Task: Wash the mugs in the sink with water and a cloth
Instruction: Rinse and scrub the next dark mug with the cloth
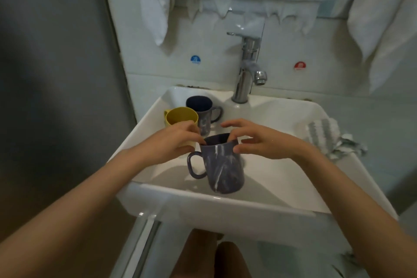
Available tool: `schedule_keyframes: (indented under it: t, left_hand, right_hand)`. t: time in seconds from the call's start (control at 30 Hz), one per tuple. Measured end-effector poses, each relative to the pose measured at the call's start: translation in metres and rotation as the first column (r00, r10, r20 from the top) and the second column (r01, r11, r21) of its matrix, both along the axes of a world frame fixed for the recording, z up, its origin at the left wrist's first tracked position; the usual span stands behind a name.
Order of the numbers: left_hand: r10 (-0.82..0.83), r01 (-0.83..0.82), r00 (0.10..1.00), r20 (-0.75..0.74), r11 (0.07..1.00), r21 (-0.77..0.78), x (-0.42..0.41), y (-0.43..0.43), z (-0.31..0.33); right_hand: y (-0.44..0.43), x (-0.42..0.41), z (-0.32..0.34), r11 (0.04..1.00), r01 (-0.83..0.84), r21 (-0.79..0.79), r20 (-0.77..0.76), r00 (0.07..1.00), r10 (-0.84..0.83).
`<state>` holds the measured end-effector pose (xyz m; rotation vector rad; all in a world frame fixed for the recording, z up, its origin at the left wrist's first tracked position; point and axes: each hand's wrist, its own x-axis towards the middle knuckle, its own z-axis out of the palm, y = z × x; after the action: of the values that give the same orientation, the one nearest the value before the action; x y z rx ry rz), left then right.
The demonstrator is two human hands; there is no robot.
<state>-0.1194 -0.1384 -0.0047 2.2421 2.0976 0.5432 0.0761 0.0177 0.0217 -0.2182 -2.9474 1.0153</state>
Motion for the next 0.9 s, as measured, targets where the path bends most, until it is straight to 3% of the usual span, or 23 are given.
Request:
schedule_keyframes:
  t: [0.17,0.27,0.33,0.43,0.57,0.63,0.7,0.77,0.9]
  left_hand:
    - [-0.084,0.083,0.996,-0.002,0.994,-0.069,0.008,0.030,0.015]
    - [-0.091,0.103,0.988,0.124,0.990,-0.094,0.016,0.051,0.022]
    - [-0.044,0.072,0.958,0.283,0.993,-0.089,0.021,0.064,0.024]
    - [0.045,-0.009,0.779,0.625,0.998,-0.061,0.025,0.083,0.021]
    - [0.209,-0.191,0.461,0.863,0.973,-0.133,0.028,0.112,0.014]
    - [0.260,-0.215,0.279,0.924,0.955,-0.203,0.030,0.123,0.008]
    - [0.281,-0.204,0.212,0.936,0.949,-0.239,0.035,0.127,0.002]
    - [0.256,-0.191,0.163,0.953,0.956,-0.224,0.043,0.128,-0.004]
    - [0.156,-0.159,-0.055,0.986,0.974,-0.163,0.052,0.124,-0.006]
  right_hand:
    - [0.034,0.010,-0.001,0.995,0.053,-0.080,0.004,0.999,-0.053]
    - [0.054,0.014,-0.005,0.953,0.098,-0.288,-0.027,0.994,-0.110]
    - [0.064,0.017,-0.005,0.911,0.153,-0.383,-0.073,0.978,-0.195]
    - [0.068,0.015,-0.008,0.905,0.261,-0.336,-0.111,0.943,-0.313]
    - [0.070,0.014,-0.024,0.916,0.349,-0.198,-0.099,0.923,-0.373]
    - [0.072,0.013,-0.030,0.929,0.364,-0.071,-0.188,0.910,-0.371]
    - [0.074,0.009,-0.033,0.918,0.394,0.040,-0.366,0.861,-0.354]
    - [0.076,0.004,-0.034,0.895,0.442,0.055,-0.469,0.803,-0.368]
    - [0.077,0.001,-0.036,0.866,0.500,0.024,-0.540,0.735,-0.410]
